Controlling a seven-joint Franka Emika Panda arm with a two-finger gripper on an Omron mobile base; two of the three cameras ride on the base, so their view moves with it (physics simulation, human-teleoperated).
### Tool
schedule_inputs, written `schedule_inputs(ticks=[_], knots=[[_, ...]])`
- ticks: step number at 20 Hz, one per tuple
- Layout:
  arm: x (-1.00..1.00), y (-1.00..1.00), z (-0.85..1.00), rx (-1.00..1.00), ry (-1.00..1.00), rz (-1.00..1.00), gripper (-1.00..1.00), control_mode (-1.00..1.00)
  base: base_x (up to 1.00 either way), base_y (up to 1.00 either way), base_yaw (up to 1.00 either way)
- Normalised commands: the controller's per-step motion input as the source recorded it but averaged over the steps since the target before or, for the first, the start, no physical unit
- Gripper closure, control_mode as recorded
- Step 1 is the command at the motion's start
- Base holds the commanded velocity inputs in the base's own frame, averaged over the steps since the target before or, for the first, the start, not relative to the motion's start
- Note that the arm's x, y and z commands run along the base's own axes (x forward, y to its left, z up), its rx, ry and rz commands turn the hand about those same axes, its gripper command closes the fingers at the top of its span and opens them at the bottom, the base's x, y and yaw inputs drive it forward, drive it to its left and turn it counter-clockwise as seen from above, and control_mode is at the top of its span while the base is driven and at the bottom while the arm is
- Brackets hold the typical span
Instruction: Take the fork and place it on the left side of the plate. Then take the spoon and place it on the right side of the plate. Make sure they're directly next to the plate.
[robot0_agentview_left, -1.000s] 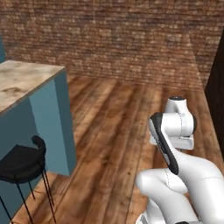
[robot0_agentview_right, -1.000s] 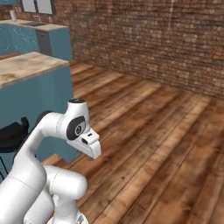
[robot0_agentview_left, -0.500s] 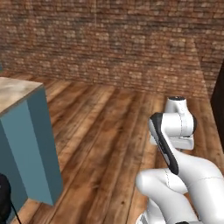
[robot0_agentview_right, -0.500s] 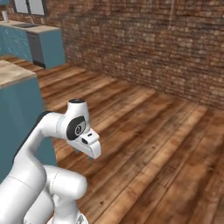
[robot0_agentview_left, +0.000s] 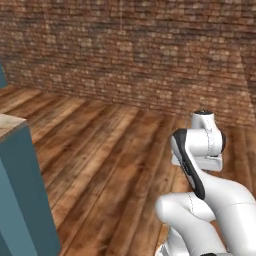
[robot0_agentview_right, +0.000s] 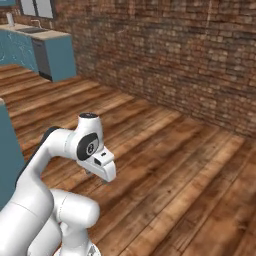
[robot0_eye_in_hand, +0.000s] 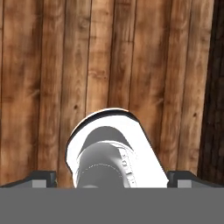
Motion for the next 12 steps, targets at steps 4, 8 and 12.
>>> schedule_inputs(ticks=[4,8,12], knots=[[0.00,0.00,0.00,0.00,0.00,0.00,-1.00,1.00,1.00,-0.04,0.28],[0.00,0.00,0.00,0.00,0.00,0.00,-1.00,1.00,1.00,0.00,0.33],[0.00,0.00,0.00,0.00,0.00,0.00,-1.00,1.00,1.00,0.00,0.36]])
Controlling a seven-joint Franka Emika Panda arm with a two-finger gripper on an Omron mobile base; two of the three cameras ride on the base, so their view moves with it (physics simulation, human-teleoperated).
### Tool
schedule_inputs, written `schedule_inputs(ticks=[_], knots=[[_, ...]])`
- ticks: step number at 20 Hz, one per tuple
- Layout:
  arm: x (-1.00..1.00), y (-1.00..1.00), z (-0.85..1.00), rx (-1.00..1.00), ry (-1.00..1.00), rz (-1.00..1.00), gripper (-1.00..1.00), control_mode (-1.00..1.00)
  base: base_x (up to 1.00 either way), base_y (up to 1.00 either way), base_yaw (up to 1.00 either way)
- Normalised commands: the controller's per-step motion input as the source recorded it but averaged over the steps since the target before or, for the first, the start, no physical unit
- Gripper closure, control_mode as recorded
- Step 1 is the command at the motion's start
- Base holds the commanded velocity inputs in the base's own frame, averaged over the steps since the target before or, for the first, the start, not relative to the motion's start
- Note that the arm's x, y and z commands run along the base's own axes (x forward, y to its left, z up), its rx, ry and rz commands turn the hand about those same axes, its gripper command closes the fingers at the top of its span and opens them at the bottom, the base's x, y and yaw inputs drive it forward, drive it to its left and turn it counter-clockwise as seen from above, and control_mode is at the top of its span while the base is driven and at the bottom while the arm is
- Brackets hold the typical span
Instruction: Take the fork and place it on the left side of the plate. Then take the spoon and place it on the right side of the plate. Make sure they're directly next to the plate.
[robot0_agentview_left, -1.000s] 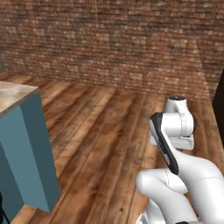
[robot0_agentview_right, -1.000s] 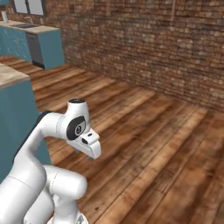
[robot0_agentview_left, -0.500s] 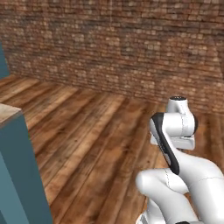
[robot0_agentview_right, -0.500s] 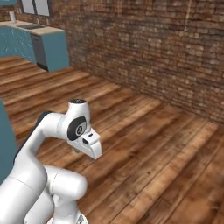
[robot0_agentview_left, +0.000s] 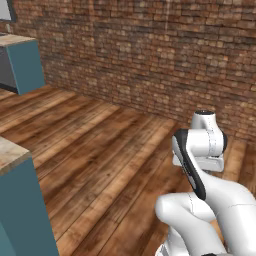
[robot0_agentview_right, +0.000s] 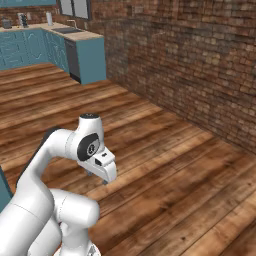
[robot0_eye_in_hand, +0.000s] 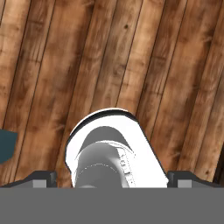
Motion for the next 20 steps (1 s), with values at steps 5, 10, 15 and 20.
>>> schedule_inputs(ticks=[5,10,15,20], knots=[[0.00,0.00,0.00,0.00,0.00,0.00,-1.00,1.00,1.00,0.00,0.42],[0.00,0.00,0.00,0.00,0.00,0.00,-1.00,1.00,1.00,0.00,0.40],[0.00,0.00,0.00,0.00,0.00,0.00,-1.00,1.00,1.00,-0.01,0.30],[0.00,0.00,0.00,0.00,0.00,0.00,-1.00,1.00,1.00,-0.02,0.20]])
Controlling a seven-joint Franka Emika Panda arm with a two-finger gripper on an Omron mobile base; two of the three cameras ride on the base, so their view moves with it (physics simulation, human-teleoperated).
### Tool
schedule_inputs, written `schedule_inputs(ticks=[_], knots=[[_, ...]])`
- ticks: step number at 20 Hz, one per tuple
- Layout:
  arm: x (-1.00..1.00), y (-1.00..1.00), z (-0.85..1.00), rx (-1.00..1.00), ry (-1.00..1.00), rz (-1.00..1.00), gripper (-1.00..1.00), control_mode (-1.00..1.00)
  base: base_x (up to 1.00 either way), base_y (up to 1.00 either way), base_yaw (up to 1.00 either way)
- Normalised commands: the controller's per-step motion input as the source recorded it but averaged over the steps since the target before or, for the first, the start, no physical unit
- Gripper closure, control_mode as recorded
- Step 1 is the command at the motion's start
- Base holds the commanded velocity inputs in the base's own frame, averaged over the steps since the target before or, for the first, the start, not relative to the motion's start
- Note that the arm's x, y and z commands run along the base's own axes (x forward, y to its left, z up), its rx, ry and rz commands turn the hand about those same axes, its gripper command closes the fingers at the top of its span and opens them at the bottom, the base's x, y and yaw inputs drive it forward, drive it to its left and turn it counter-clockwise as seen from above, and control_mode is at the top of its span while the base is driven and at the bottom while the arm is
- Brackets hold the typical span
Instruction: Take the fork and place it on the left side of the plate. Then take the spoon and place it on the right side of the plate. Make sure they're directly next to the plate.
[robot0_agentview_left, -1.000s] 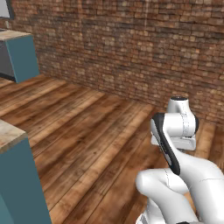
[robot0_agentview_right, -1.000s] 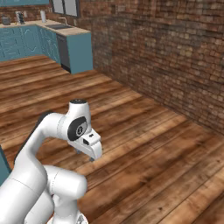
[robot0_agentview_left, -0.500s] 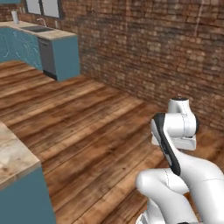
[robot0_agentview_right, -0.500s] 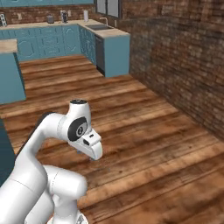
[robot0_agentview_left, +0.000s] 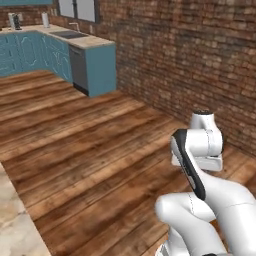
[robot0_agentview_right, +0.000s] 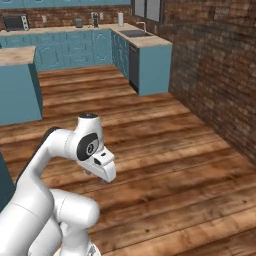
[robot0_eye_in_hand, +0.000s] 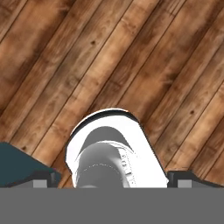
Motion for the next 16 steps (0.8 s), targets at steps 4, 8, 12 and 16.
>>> schedule_inputs(ticks=[4,8,12,16], knots=[[0.00,0.00,0.00,0.00,0.00,0.00,-1.00,1.00,1.00,-0.24,0.07],[0.00,0.00,0.00,0.00,0.00,0.00,-1.00,1.00,1.00,-0.12,0.13],[0.00,0.00,0.00,0.00,0.00,0.00,-1.00,1.00,1.00,-0.13,0.13],[0.00,0.00,0.00,0.00,0.00,0.00,-1.00,1.00,1.00,-0.15,0.05]])
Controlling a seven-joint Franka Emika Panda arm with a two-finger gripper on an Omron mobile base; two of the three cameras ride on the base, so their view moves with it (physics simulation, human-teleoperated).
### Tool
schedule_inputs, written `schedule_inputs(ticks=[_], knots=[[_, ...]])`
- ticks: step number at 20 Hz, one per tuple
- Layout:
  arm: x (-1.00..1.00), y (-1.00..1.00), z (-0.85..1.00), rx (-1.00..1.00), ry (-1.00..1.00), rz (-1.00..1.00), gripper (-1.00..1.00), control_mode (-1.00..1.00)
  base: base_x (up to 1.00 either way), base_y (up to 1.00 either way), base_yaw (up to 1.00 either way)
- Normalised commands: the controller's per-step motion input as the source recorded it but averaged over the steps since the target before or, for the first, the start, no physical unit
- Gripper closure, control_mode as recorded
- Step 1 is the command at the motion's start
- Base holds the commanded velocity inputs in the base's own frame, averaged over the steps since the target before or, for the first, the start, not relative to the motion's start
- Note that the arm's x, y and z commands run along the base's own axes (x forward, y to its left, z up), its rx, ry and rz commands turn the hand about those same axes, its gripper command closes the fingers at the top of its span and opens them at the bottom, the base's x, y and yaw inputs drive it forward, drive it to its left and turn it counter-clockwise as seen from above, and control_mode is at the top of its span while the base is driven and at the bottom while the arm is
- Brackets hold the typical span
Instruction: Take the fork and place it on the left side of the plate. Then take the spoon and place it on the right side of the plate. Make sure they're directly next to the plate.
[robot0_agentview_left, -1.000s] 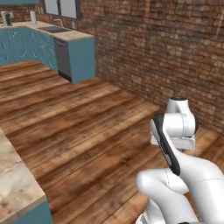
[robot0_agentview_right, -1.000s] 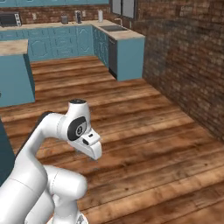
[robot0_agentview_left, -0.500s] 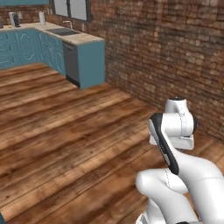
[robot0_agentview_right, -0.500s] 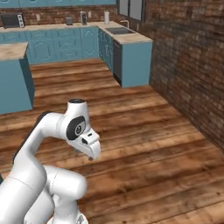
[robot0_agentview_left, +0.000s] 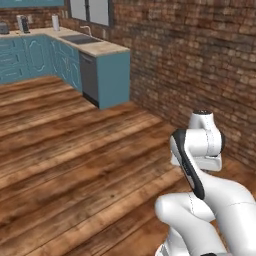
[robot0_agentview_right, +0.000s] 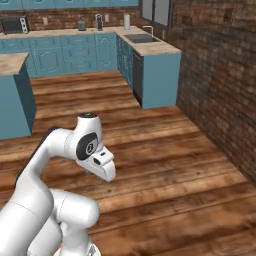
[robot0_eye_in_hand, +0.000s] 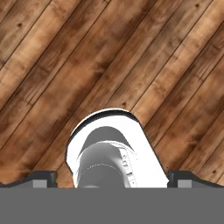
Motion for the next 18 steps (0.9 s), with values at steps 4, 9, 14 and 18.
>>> schedule_inputs(ticks=[4,9,14,18], knots=[[0.00,0.00,0.00,0.00,0.00,0.00,-1.00,1.00,1.00,-0.04,0.04],[0.00,0.00,0.00,0.00,0.00,0.00,-1.00,1.00,1.00,0.00,0.07],[0.00,0.00,0.00,0.00,0.00,0.00,-1.00,1.00,1.00,0.00,0.15],[0.00,0.00,0.00,0.00,0.00,0.00,-1.00,1.00,1.00,0.00,0.14]])
